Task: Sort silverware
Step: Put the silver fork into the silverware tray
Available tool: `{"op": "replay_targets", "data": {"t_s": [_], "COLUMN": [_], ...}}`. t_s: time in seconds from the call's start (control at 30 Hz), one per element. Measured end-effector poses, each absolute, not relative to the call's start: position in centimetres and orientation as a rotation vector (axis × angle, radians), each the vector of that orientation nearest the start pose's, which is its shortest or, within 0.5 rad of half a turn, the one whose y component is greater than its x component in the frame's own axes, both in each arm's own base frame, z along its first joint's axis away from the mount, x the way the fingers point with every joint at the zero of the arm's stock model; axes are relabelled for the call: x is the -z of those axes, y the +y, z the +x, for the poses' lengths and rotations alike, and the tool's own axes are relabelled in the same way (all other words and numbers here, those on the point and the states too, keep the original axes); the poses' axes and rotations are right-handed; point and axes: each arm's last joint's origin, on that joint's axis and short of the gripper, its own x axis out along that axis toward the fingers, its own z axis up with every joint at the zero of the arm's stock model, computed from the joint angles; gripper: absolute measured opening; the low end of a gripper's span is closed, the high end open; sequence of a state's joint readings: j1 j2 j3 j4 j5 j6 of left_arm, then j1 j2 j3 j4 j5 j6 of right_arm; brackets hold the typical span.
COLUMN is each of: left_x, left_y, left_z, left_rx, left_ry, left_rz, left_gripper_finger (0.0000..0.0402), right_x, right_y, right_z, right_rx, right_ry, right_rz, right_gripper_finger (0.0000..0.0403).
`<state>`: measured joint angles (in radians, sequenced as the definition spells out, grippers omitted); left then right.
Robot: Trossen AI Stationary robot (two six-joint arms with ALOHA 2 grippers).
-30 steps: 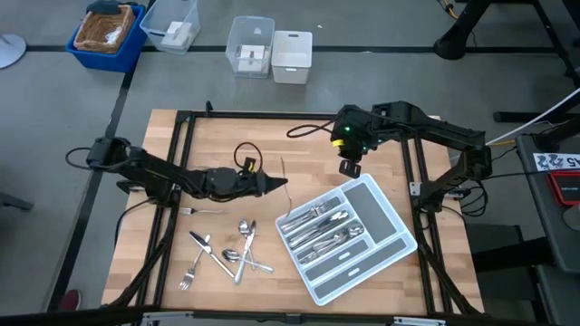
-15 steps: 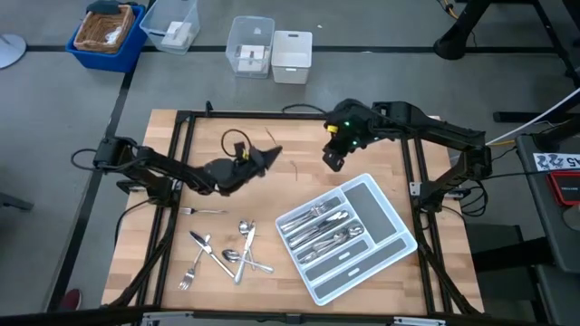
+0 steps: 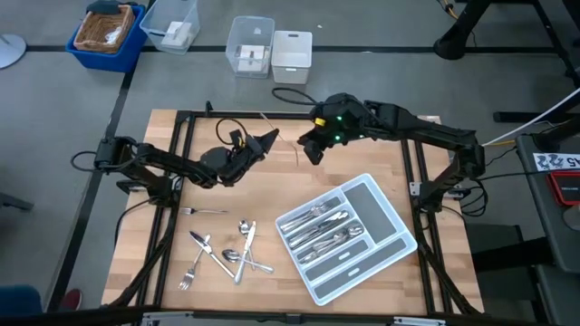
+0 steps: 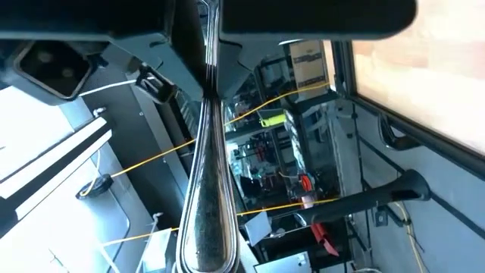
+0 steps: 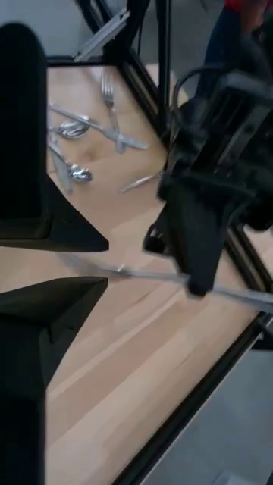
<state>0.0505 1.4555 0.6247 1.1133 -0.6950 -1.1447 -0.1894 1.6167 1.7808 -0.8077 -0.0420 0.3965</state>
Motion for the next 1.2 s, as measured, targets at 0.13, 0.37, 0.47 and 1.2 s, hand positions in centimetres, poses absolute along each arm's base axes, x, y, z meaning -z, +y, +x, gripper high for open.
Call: {"op": "replay_targets", "data": {"t_s": [0.13, 0.37, 0.47, 1.2], "left_x": [-25.1, -25.0, -24.9, -25.1], "left_y": [3.3, 3.3, 3.3, 2.7], "left_z": [28.4, 28.4, 28.5, 28.5], "left_rx": [-0.497, -0.499, -0.505, -0.474], "left_ry": [-0.673, -0.669, -0.662, -0.673], "left_rz": [-1.178, -1.176, -1.173, -1.206], "left_gripper_finger": [0.0003, 0.0003, 0.0004, 0.0000], "right_x": [-40.2, -38.1, -37.5, -36.6], "right_y": [-6.4, -6.6, -6.7, -7.0], "right_z": [34.2, 35.9, 36.4, 37.0], "right_rx": [0.249, 0.240, 0.223, 0.316], "right_ry": [0.622, 0.689, 0.710, 0.729], "right_rz": [0.465, 0.478, 0.488, 0.451], "right_gripper_finger": [0.0065, 0.0065, 0.0065, 0.0008]}}
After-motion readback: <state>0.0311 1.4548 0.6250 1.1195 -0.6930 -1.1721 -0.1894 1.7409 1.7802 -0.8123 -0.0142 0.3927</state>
